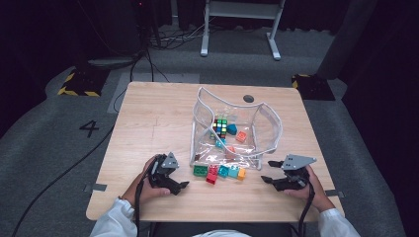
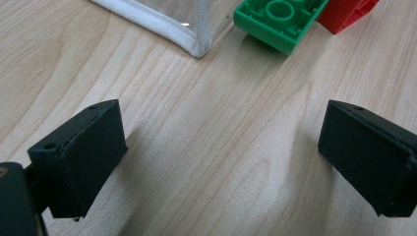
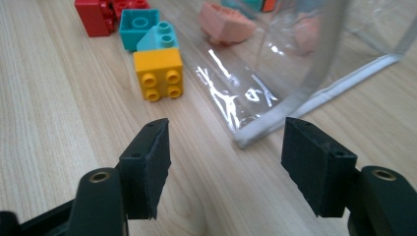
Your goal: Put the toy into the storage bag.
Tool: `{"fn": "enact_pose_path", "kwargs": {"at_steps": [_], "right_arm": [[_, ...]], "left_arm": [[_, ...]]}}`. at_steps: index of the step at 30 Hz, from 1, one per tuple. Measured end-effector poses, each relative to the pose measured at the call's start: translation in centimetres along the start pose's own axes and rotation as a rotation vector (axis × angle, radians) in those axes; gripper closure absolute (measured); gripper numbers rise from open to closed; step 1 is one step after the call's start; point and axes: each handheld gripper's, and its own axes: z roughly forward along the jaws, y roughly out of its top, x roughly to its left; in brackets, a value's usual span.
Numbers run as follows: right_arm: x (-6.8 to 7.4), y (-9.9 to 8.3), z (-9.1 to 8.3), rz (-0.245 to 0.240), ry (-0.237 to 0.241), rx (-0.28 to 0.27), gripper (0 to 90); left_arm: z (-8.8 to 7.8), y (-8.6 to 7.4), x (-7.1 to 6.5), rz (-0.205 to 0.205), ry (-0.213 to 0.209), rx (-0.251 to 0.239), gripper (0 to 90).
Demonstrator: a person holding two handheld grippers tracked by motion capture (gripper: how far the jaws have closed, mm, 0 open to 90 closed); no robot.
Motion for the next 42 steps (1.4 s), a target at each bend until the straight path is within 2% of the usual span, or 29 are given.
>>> {"fn": "enact_pose_path", "kwargs": {"at_steps": [3,8,12,15,16,17,20,21,26,32,34,35,39,42], "right_arm": [[0.6,0.0,0.8,-0.018,0.014,0.015,36.0],[1.3,-0.1,2.2,-0.011,0.059,0.012,36.0],[2.1,0.5,4.1,-0.026,0.103,0.018,36.5],[2.8,0.8,5.0,-0.012,0.11,0.041,36.1],[2.8,1.0,5.5,-0.024,0.118,0.024,36.2],[3.0,1.1,5.9,-0.014,0.124,0.019,35.7],[3.2,1.5,6.3,-0.022,0.096,0.014,35.1],[3.5,1.6,6.3,0.005,0.089,0.029,35.1],[4.0,2.1,6.9,0.002,0.087,0.027,35.8],[4.1,2.2,6.9,0.009,0.092,0.019,47.9],[4.0,2.1,6.8,0.015,0.088,0.019,55.2],[4.0,2.1,6.8,0.024,0.082,0.015,56.6],[3.7,1.8,6.5,-0.014,0.095,-0.004,58.8],[3.6,1.3,5.9,-0.021,0.096,-0.003,58.9]], "left_arm": [[0.0,0.0,0.0,0.0,-0.001,0.001,4.1],[0.0,0.0,0.0,0.0,-0.002,0.001,4.1],[0.0,0.0,0.0,0.0,-0.002,0.001,4.1],[0.0,0.0,0.0,0.0,-0.002,0.001,4.0],[0.0,0.0,0.0,0.0,-0.002,0.001,4.1],[0.0,0.0,0.0,0.0,-0.002,0.001,4.1],[0.0,0.0,0.0,-0.001,-0.002,0.001,4.0],[0.0,0.0,0.0,-0.001,-0.002,0.001,4.1],[0.0,0.0,0.0,0.0,-0.002,0.001,4.0],[0.0,0.0,0.0,0.0,-0.002,0.001,4.0],[0.0,0.0,0.0,0.0,-0.002,0.001,4.0],[0.0,0.0,0.0,0.0,-0.002,0.001,4.1],[0.0,0.0,0.0,0.0,-0.002,0.001,4.0],[0.0,0.0,0.0,0.0,-0.002,0.001,4.0]]}}
